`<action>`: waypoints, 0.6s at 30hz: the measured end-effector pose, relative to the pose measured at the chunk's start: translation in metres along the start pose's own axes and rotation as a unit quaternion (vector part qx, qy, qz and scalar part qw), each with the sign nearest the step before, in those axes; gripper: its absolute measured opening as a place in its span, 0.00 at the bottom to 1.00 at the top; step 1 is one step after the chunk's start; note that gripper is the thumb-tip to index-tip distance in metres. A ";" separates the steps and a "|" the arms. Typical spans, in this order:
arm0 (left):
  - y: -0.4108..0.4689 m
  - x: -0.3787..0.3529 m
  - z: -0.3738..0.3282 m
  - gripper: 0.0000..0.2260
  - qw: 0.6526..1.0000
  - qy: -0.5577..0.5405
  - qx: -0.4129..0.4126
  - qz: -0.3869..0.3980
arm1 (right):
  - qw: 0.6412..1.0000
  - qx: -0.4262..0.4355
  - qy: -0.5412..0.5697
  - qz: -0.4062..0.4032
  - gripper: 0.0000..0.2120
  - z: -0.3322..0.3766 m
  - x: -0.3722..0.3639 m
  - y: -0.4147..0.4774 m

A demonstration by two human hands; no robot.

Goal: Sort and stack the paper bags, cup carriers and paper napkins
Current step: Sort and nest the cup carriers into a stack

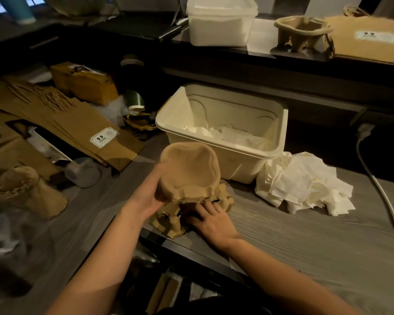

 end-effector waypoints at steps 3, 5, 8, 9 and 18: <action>0.001 -0.002 -0.001 0.20 1.000 -0.001 -0.003 0.002 | 1.000 -0.004 0.016 -0.002 0.18 0.000 0.002 0.004; 0.002 -0.002 -0.003 0.19 1.000 0.000 -0.008 0.006 | 1.000 -0.013 0.011 -0.011 0.18 -0.002 0.004 0.003; 0.004 -0.004 -0.005 0.18 1.000 0.005 -0.013 0.020 | 0.997 -0.021 0.034 -0.070 0.13 -0.011 0.018 -0.009; 0.005 -0.005 -0.005 0.18 1.000 0.005 -0.014 0.027 | 0.995 -0.019 0.042 -0.086 0.11 -0.014 0.023 -0.015; 0.014 -0.005 -0.003 0.18 0.999 0.000 -0.016 0.033 | 0.930 -0.131 0.225 -0.260 0.08 -0.073 0.076 -0.046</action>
Point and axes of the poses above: each hand's wrist, its own y-axis towards the middle knuckle, its own x-axis out of the back of the hand, z = x × y, the point moved 9 cm from there along y, towards the middle knuckle, and after that the axes turned 5 degrees about z, right-handed, at the moved point
